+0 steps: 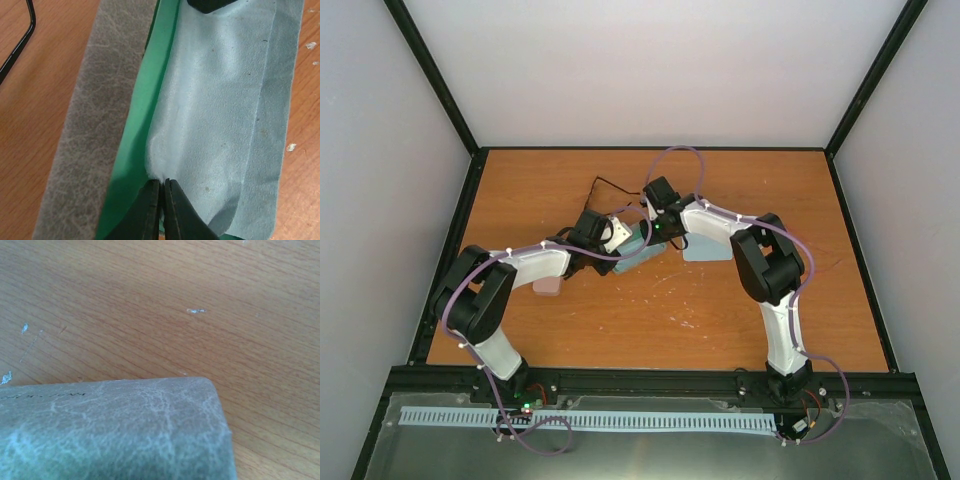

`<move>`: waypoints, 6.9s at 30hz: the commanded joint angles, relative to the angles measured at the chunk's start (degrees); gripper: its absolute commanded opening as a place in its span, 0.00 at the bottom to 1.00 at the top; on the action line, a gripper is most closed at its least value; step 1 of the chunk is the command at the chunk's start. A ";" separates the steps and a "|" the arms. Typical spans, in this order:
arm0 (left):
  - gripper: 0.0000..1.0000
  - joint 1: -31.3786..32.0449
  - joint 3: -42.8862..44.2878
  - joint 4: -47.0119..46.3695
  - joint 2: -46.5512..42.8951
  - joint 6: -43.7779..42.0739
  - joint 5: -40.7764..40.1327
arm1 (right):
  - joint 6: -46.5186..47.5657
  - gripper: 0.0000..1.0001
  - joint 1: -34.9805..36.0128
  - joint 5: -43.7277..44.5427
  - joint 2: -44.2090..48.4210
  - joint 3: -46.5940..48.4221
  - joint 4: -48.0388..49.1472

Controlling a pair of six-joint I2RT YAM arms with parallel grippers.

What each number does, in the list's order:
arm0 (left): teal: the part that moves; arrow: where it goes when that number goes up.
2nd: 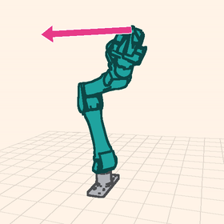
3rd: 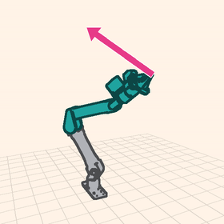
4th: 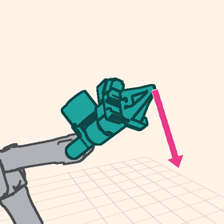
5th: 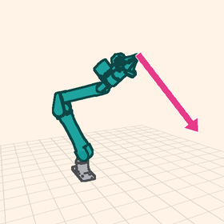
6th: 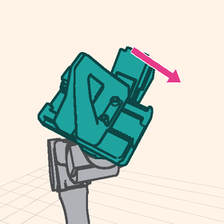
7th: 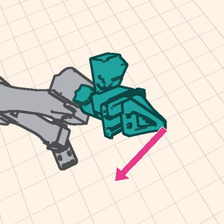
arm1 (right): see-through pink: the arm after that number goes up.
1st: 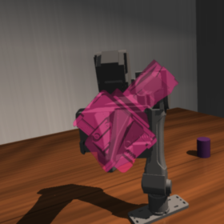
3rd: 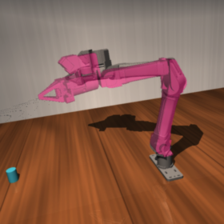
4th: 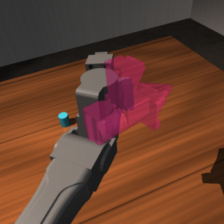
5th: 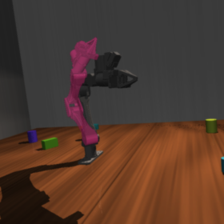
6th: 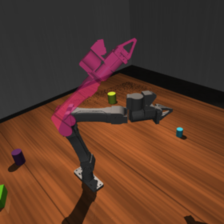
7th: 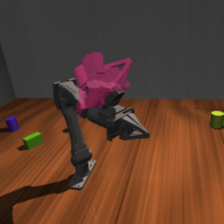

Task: Organize the sunglasses
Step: Place the glasses cleaning cloth in the sunglasses case, then adjust the sunglasses at the center of the board, then pick up the sunglasses from the center of the board.

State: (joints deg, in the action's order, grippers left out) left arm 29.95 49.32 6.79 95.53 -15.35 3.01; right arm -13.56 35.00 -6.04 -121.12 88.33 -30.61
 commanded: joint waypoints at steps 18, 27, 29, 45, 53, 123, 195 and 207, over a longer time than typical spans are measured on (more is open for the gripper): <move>0.22 -0.22 -0.81 -1.01 -0.78 2.22 -1.25 | -1.34 0.33 1.56 6.44 2.33 -3.96 3.22; 0.35 1.88 -2.26 -0.50 -3.47 3.26 -2.44 | -2.73 0.47 2.00 13.25 9.05 -9.49 6.73; 0.39 2.39 -2.50 -0.45 -4.11 3.46 -2.75 | -2.91 0.48 2.08 13.99 10.55 -11.07 7.61; 0.93 2.98 -4.83 7.32 -18.08 4.40 -3.57 | -9.87 0.52 -1.92 21.13 32.46 -22.56 1.53; 0.94 1.78 -3.27 13.27 -22.30 4.36 -2.66 | -10.53 0.31 -19.81 22.53 40.86 -21.09 -14.28; 0.91 -7.52 2.10 11.62 -11.86 -0.66 0.07 | -15.50 0.03 -39.70 1.97 16.82 -24.82 -11.49; 0.91 -15.43 7.99 11.94 -2.58 -5.84 2.77 | 83.12 0.50 -39.97 -6.53 13.94 -16.70 -4.63; 0.91 -16.24 10.62 12.63 0.54 -6.09 3.88 | 81.74 0.28 -40.01 -6.26 9.89 -14.50 -4.74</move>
State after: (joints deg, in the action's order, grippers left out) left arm 14.39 56.80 18.33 95.02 -21.41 5.82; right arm 68.62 -4.80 -12.03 -109.78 72.05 -34.68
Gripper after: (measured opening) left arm 0.910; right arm 0.320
